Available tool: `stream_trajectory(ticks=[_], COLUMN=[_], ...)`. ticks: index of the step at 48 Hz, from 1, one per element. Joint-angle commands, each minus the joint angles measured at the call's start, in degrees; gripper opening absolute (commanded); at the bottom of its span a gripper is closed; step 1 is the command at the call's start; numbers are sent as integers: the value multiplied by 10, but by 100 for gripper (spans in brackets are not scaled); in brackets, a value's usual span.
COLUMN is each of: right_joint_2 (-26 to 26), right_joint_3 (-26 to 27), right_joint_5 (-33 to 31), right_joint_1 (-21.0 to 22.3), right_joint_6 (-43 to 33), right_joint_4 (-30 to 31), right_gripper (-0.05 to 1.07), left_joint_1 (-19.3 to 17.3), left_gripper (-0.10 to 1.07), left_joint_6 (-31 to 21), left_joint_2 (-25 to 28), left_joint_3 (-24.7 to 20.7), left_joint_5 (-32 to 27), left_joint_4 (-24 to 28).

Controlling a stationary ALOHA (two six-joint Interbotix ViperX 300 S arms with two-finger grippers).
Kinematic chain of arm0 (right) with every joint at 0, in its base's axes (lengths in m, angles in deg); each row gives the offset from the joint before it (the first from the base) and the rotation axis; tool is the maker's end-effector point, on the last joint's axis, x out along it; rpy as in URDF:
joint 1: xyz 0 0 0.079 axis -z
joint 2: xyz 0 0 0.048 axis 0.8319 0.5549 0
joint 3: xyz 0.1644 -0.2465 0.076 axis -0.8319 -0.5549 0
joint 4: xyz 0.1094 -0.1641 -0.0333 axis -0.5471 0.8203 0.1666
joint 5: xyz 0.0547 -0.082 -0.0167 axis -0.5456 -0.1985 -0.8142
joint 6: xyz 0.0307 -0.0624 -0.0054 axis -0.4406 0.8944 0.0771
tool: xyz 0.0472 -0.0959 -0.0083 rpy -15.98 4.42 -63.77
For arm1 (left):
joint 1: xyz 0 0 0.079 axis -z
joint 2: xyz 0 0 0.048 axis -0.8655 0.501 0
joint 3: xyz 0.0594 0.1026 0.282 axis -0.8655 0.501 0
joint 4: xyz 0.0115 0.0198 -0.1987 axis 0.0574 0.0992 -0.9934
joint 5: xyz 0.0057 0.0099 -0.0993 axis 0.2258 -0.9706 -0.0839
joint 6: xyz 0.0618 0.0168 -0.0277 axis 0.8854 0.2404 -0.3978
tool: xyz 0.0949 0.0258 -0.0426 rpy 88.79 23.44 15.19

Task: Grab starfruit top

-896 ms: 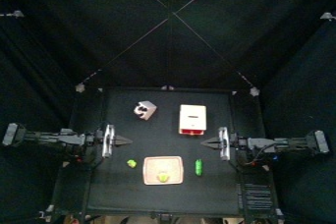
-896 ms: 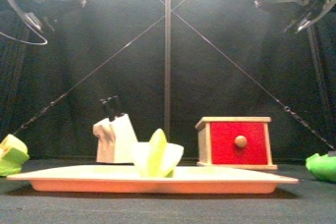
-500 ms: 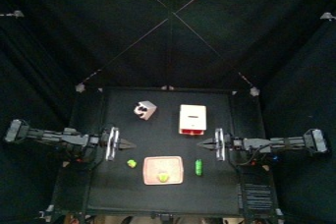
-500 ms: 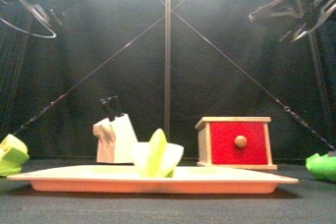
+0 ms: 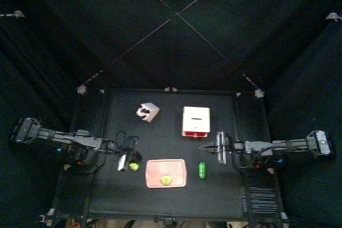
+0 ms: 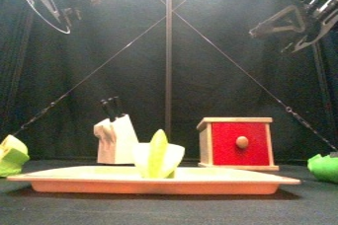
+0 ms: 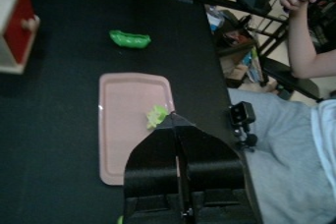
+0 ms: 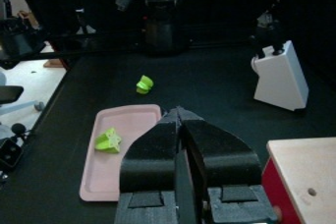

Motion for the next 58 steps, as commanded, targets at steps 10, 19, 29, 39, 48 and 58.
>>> stream_trajectory(ticks=[10,19,29,39,48,58], right_joint_2=[0,-1,-2,-2,-2,-4], right_joint_3=[-2,-3,-5,-5,-9,-11], right_joint_5=[0,-7,-11,-12,-17,-20], right_joint_1=[5,5,6,13,15,14], right_joint_6=[-2,-1,-1,-1,-1,-2], right_joint_4=[-17,-26,-25,-25,-27,-27], right_gripper=[1,1,1,1,1,1], left_joint_1=[2,11,-2,-6,16,61], left_gripper=[-1,-1,1,2,2,2], left_joint_6=[-4,-8,-9,-53,-201,-429], left_joint_2=[115,165,200,269,313,340], left_joint_3=[-44,-65,-119,-223,-304,-326], left_joint_5=[47,87,-8,-192,-294,-329], left_joint_4=[-83,-142,-134,11,189,318])
